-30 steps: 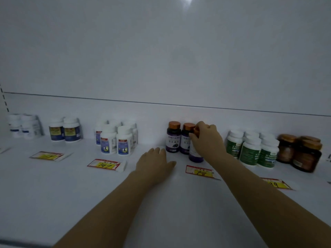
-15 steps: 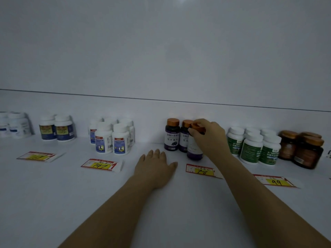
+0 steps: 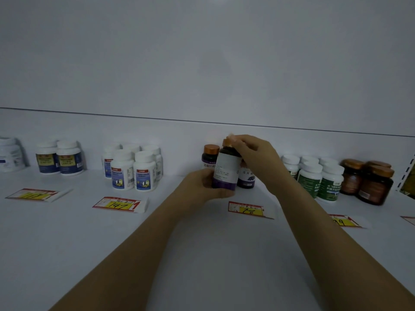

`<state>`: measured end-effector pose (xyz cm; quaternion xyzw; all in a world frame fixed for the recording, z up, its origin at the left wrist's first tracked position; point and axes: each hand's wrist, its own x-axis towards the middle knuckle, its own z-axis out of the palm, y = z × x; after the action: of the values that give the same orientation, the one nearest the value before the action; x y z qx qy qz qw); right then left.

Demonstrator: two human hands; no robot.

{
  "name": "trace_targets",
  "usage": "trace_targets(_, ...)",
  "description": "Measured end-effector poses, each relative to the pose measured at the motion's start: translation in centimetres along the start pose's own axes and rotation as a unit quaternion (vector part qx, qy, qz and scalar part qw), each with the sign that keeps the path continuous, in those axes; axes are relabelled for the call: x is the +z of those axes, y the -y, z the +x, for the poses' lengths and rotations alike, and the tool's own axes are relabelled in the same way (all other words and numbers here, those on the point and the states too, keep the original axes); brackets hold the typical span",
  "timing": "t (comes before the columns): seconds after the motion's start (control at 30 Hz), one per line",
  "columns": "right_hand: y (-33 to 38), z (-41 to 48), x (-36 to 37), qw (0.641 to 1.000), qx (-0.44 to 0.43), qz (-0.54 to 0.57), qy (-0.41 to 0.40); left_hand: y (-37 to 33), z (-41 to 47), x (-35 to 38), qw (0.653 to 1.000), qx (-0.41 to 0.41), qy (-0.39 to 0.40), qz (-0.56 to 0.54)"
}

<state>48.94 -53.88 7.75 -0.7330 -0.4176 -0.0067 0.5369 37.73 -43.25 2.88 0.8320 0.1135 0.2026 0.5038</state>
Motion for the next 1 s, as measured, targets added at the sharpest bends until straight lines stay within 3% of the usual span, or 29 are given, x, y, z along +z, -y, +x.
trace_targets(0.2, -1.0, 0.0, -0.7, 0.990, 0.050, 0.121, 0.042, -0.2, -0.4, -0.4, 0.997, -0.034, 0.041, -0.053)
trace_targets(0.47, -1.2, 0.0, -0.7, 0.988, 0.051, 0.139, 0.045, -0.3, -0.5, -0.4, 0.996, -0.042, 0.050, -0.067)
trace_targets(0.77, 0.1, -0.5, -0.5, 0.976, 0.018, 0.186, 0.110, -0.3, -0.3, 0.2, 0.997, 0.008, -0.067, 0.040)
trace_targets(0.87, 0.7, -0.7, -0.7, 0.983, -0.019, 0.147, 0.106, -0.2, -0.6, 0.2, 0.988, 0.030, -0.126, 0.087)
trace_targets(1.0, 1.3, -0.7, -1.2, 0.993, -0.028, 0.022, 0.114, -0.1, -1.0, 0.4, 0.979, 0.053, -0.142, 0.137)
